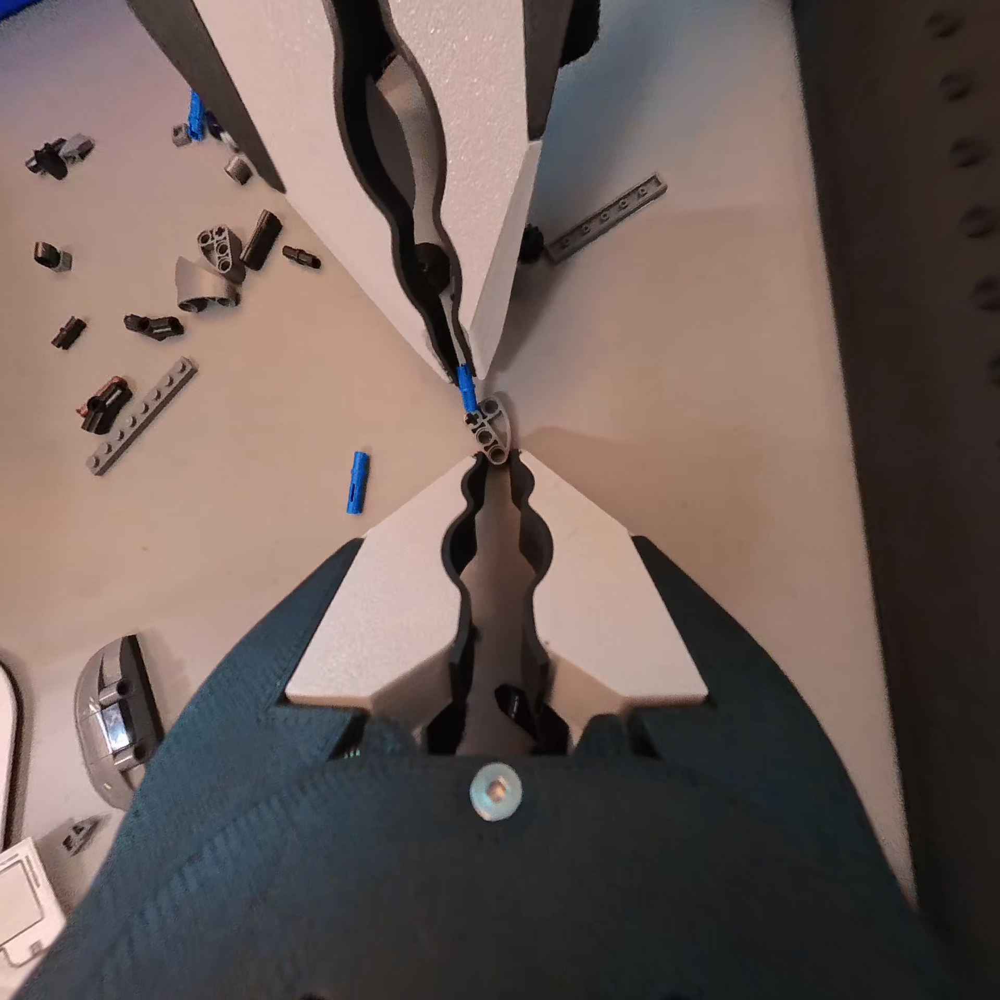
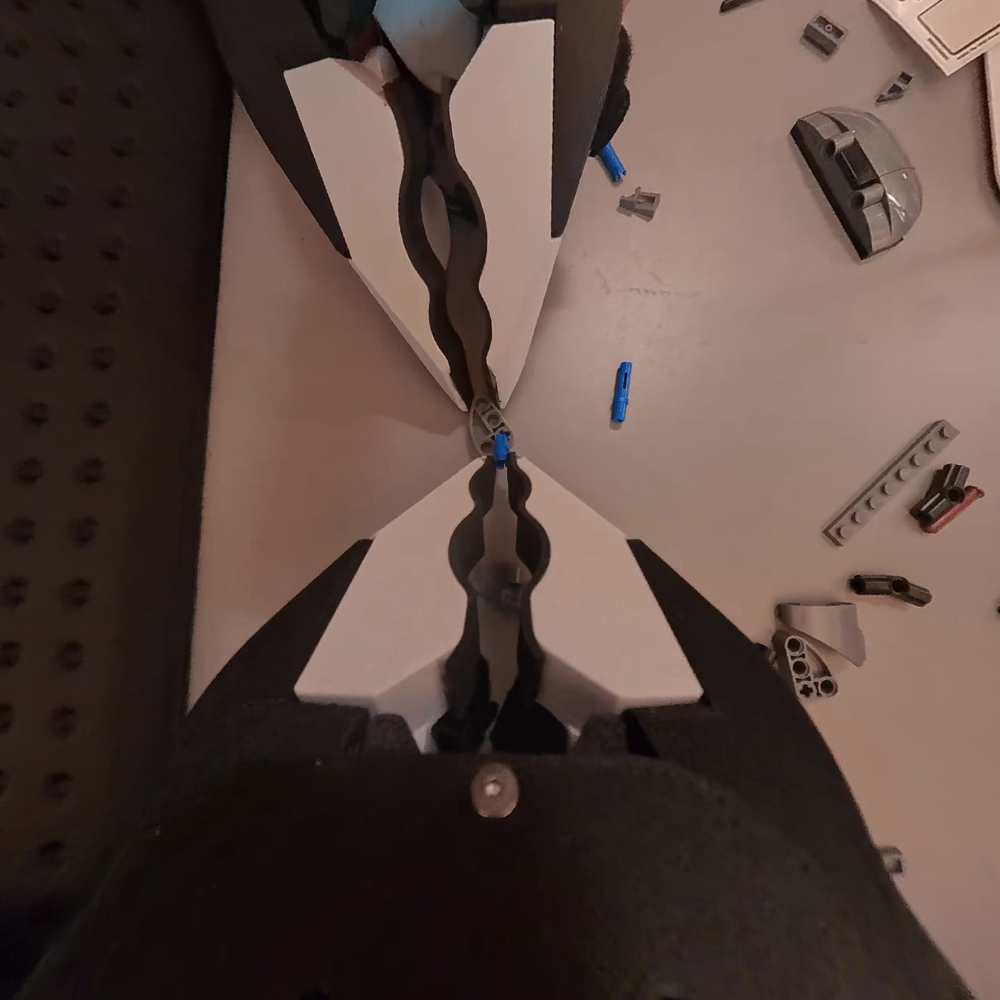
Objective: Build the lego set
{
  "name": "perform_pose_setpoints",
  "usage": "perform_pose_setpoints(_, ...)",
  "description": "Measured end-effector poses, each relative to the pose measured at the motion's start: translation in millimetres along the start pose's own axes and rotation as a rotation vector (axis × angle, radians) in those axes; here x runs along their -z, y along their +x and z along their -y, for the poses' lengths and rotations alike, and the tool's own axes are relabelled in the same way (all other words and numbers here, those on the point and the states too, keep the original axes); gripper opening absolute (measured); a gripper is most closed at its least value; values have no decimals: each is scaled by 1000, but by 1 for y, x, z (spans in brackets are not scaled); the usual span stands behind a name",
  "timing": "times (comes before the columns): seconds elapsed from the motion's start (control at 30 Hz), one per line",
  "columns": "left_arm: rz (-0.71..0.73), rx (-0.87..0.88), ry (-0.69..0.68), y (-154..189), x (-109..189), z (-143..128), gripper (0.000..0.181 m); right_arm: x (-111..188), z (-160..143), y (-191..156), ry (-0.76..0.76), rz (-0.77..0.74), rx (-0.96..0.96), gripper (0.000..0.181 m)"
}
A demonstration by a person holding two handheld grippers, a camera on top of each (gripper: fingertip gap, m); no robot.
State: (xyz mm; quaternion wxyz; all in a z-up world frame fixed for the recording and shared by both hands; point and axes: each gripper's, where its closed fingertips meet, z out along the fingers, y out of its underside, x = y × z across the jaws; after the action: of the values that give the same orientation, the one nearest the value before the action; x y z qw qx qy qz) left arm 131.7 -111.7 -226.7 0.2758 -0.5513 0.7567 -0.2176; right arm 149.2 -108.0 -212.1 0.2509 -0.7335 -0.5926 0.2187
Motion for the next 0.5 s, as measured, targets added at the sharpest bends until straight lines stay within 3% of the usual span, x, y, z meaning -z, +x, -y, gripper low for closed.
perform_pose_setpoints(0.5,194,-178,-97,-11,2,2,6,-1,-2,5,-78,-83,19,2)
